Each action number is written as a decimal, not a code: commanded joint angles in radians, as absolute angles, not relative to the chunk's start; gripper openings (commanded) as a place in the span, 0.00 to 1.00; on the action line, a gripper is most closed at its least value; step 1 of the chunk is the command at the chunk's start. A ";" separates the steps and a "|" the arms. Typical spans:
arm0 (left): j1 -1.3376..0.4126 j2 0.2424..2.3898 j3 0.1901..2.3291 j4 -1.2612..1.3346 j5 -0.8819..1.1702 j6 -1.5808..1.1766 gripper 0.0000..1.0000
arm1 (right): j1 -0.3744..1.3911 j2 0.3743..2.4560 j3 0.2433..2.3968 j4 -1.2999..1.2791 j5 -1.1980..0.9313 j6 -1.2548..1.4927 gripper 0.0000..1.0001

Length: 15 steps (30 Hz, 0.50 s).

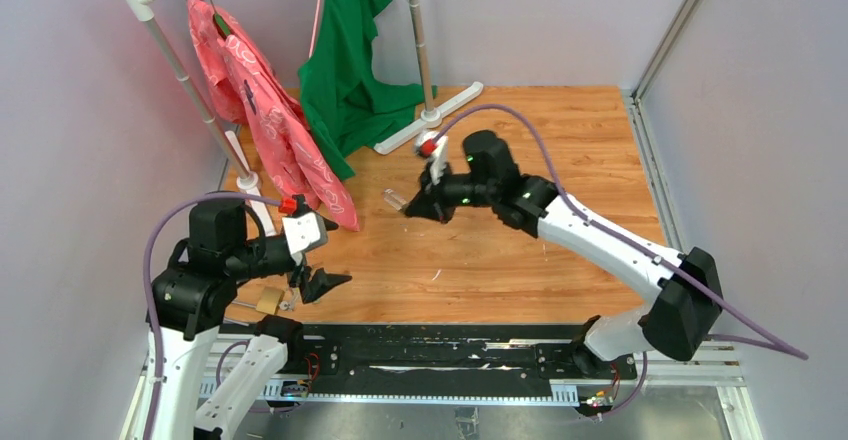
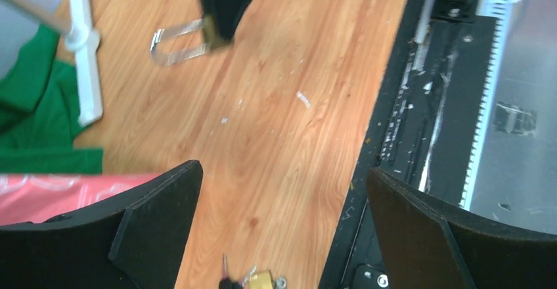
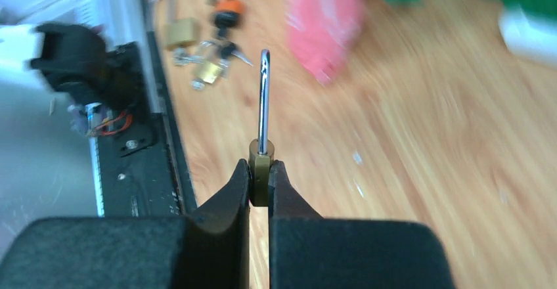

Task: Lock with the key
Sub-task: Place the lock at the center of the board.

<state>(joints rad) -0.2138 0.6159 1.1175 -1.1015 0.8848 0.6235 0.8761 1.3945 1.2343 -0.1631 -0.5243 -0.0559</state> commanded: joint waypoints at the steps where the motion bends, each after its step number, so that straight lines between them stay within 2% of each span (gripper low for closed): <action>1: -0.219 0.659 1.105 -1.023 0.624 0.437 1.00 | 0.599 1.356 1.046 -0.033 -0.523 0.432 0.00; 3: -0.219 0.696 1.095 -1.034 0.470 0.426 1.00 | 0.449 1.374 0.941 0.033 -0.563 0.551 0.00; 6: -0.219 0.709 1.065 -1.066 0.390 0.548 0.94 | 0.312 1.444 0.870 0.052 -0.633 0.574 0.00; 15: -0.219 0.792 0.957 -1.251 0.159 1.053 0.93 | 0.135 1.731 0.881 0.033 -0.703 0.521 0.00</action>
